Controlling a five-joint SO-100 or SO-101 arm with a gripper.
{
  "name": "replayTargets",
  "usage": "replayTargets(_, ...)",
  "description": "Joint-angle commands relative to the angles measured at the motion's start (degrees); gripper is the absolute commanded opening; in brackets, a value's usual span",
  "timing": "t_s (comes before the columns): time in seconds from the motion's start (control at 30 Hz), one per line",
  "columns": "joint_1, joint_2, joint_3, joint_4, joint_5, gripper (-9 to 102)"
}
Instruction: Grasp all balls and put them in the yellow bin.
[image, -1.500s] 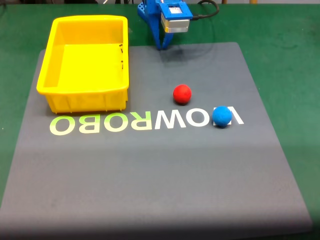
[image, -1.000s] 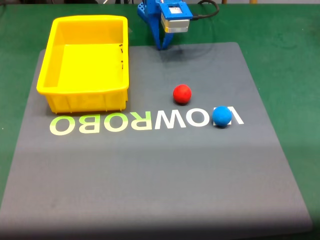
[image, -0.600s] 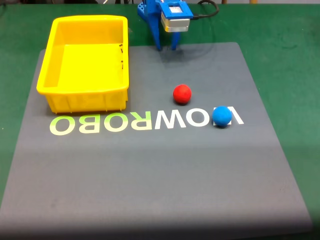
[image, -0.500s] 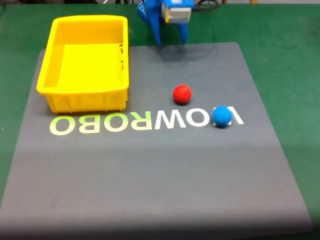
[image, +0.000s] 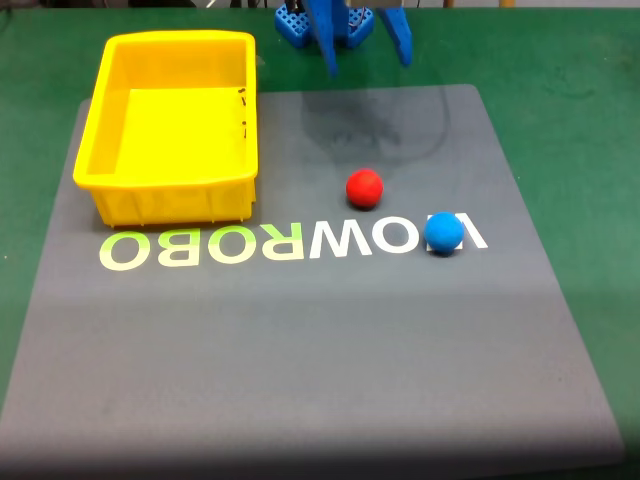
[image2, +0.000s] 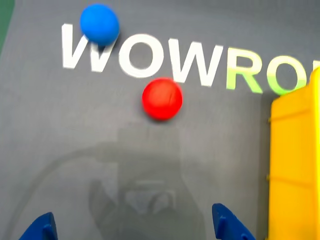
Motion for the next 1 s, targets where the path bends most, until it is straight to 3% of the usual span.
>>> replayTargets(0.0,1.9,-6.6,-8.0,-3.6,-0.3,35)
replayTargets(0.97,0.5,-38.6,-20.7,-13.6,0.0,34)
